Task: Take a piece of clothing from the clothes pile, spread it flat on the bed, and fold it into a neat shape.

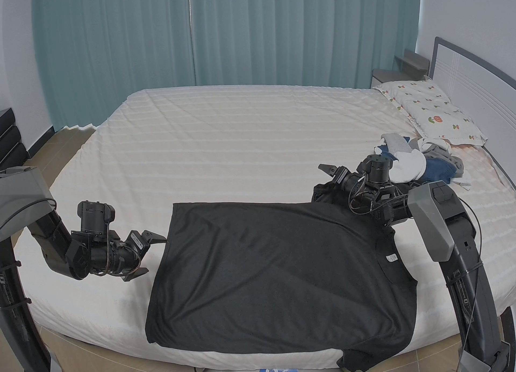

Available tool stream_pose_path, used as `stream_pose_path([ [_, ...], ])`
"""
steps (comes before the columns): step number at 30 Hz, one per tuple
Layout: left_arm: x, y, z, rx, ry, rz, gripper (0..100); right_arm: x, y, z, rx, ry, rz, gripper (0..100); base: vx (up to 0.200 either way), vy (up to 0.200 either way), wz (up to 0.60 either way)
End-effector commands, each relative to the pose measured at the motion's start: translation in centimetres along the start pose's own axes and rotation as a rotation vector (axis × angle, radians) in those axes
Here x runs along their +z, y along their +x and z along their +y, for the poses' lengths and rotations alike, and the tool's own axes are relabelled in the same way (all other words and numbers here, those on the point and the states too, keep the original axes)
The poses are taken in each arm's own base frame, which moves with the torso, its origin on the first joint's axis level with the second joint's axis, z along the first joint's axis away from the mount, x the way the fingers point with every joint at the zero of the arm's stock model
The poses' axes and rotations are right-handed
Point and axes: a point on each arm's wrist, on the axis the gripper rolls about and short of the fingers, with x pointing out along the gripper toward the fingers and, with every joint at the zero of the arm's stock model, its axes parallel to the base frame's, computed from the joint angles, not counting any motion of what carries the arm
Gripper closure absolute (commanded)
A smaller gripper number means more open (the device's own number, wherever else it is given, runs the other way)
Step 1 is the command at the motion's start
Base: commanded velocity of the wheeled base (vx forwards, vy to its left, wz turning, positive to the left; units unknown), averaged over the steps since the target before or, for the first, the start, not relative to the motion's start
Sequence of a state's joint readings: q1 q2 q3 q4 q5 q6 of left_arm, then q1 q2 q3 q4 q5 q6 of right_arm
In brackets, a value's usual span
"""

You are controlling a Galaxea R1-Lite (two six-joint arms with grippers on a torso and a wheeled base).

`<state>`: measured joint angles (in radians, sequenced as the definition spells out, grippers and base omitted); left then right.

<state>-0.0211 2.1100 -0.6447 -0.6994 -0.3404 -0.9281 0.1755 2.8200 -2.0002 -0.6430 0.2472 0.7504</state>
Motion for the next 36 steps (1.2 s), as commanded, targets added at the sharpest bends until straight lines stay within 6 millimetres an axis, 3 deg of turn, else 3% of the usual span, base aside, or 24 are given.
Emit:
stream_pose_path([
  [1, -0.2, -0.1, 0.1, 0.004, -0.001, 0.001, 0, 1.3, -0.4, -1.2, 0.027, -0.007, -0.052, 0, 0.0, 0.0, 0.0],
  [8, -0.2, -0.1, 0.1, 0.004, -0.001, 0.001, 0, 2.2, -0.6, -1.2, 0.05, -0.022, -0.097, 0, 0.0, 0.0, 0.0],
  [14, -0.2, -0.2, 0.2, 0.005, -0.002, 0.002, 0, 4.3, -1.2, 2.1, 0.164, -0.075, -0.215, 0, 0.0, 0.0, 0.0],
  [19, -0.3, -0.2, 0.2, 0.004, -0.001, 0.001, 0, 3.7, -1.0, 2.0, 0.16, -0.081, -0.201, 0, 0.0, 0.0, 0.0],
  [26, -0.2, -0.2, 0.2, -0.001, 0.001, -0.002, 0, 3.8, -1.3, -2.2, -0.012, -0.108, -0.124, 0, 0.0, 0.0, 0.0],
  [28, -0.2, -0.2, 0.2, -0.001, -0.001, -0.002, 0, 3.7, -1.3, -2.3, -0.021, -0.111, -0.121, 0, 0.0, 0.0, 0.0],
  [30, -0.2, -0.2, 0.2, -0.001, 0.001, -0.002, 0, 4.1, -1.8, -4.4, -0.096, -0.132, -0.1, 0, 0.0, 0.0, 0.0],
  [36, -0.2, -0.2, 0.2, -0.001, -0.001, -0.002, 0, 3.9, -2.0, -6.2, -0.142, -0.12, -0.075, 0, 0.0, 0.0, 0.0],
])
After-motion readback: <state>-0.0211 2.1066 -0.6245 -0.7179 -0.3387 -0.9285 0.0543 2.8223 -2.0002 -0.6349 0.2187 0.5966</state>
